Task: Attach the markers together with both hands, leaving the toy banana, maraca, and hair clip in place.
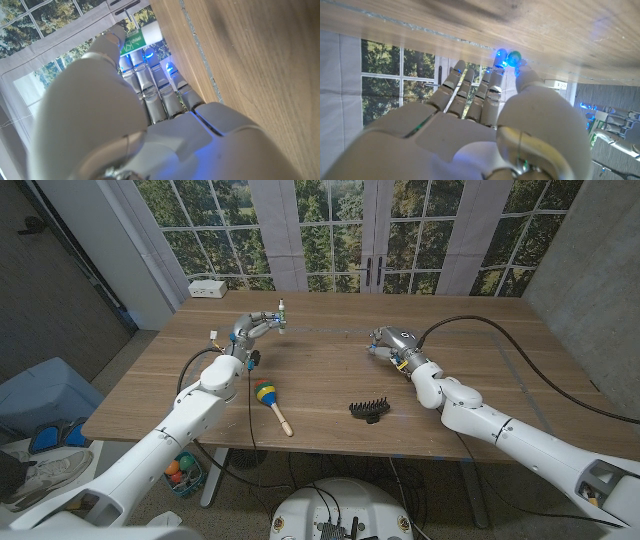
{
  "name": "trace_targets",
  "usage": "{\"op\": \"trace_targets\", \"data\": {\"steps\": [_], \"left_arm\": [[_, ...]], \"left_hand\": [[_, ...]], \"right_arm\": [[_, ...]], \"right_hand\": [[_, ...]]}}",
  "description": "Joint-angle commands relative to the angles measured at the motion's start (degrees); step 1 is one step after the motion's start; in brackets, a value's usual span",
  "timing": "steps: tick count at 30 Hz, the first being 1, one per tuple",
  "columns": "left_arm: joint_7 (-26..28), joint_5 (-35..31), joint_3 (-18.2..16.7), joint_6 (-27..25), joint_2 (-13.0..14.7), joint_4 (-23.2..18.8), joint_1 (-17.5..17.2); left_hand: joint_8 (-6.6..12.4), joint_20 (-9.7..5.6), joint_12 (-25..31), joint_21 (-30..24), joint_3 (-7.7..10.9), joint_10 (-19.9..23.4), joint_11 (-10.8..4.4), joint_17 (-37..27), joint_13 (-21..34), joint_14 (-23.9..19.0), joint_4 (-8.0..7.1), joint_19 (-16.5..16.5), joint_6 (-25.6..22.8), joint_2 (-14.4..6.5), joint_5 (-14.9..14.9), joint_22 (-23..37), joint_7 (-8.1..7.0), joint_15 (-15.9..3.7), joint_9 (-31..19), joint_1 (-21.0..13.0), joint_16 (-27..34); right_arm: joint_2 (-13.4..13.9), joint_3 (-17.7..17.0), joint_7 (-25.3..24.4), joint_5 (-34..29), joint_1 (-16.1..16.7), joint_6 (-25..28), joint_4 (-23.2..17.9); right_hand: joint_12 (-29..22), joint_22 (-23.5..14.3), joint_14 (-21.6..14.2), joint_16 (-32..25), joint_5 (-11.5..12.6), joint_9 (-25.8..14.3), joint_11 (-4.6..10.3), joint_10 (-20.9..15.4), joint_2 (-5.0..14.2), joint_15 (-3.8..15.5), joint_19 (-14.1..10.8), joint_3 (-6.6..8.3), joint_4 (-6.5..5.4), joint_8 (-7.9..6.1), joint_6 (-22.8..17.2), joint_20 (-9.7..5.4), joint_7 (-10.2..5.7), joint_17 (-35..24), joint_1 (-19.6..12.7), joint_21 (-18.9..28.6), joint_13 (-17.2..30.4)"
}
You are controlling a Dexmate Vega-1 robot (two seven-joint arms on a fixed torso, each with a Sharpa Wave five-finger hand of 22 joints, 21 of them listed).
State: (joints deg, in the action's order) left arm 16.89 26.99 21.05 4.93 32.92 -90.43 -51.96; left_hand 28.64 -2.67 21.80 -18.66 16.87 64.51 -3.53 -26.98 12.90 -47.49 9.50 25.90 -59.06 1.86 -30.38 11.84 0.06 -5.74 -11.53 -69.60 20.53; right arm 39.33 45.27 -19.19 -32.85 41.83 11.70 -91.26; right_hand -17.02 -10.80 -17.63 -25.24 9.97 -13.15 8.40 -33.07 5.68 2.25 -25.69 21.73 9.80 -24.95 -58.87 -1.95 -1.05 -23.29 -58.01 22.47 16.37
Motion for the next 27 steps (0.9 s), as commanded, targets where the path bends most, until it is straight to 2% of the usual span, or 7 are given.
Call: {"op": "trace_targets", "data": {"steps": [1,10,27], "left_arm": [[0.5,-1.5,0.8,-0.2,-0.1,0.4,0.9],[0.6,-3.0,1.5,0.1,-0.4,1.0,1.7],[0.8,-6.3,2.9,0.9,-0.6,2.1,2.9]], "left_hand": [[0.25,0.18,0.5,-0.4,0.11,9.0,-8.28,-0.2,21.0,-0.6,-0.36,-0.2,-4.8,-2.7,-0.2,0.1,-5.00,-8.18,-9.6,-1.6,-0.2],[0.40,0.18,0.6,-0.4,0.02,9.2,-8.26,-0.4,21.3,-0.8,-0.34,-0.2,-4.9,-2.8,-0.2,0.1,-5.00,-8.18,-9.9,-1.6,-0.2],[0.99,0.21,1.4,-0.6,-0.38,10.7,-8.19,-1.2,22.4,-1.4,-0.21,-0.1,-6.0,-2.8,0.5,0.1,-5.00,-8.18,-10.4,-1.7,0.1]], "right_arm": [[1.0,-1.2,-2.7,-3.2,0.7,-0.8,-1.9],[2.8,-1.4,-0.6,-6.0,0.3,-1.3,-4.5],[4.8,-2.6,8.1,-7.1,-1.6,-4.8,-8.2]], "right_hand": [[-0.2,-0.3,-0.2,-0.4,0.3,-0.3,0.31,-0.3,0.17,9.84,-0.5,-0.40,-0.07,-0.33,-1.0,-0.19,-1.36,-0.4,-0.4,0.4,0.2],[-0.1,-0.3,0.0,-0.6,0.0,-0.2,0.56,-0.5,0.05,9.89,-0.5,-0.87,-0.11,-0.50,-1.5,-0.25,-1.99,-0.7,-0.8,0.5,0.2],[0.2,-0.4,0.6,-0.8,-0.1,-0.1,0.56,-0.1,0.05,9.84,-0.2,-1.67,-0.31,-0.53,-1.8,-0.30,-2.17,-1.1,-1.4,0.6,0.1]]}}
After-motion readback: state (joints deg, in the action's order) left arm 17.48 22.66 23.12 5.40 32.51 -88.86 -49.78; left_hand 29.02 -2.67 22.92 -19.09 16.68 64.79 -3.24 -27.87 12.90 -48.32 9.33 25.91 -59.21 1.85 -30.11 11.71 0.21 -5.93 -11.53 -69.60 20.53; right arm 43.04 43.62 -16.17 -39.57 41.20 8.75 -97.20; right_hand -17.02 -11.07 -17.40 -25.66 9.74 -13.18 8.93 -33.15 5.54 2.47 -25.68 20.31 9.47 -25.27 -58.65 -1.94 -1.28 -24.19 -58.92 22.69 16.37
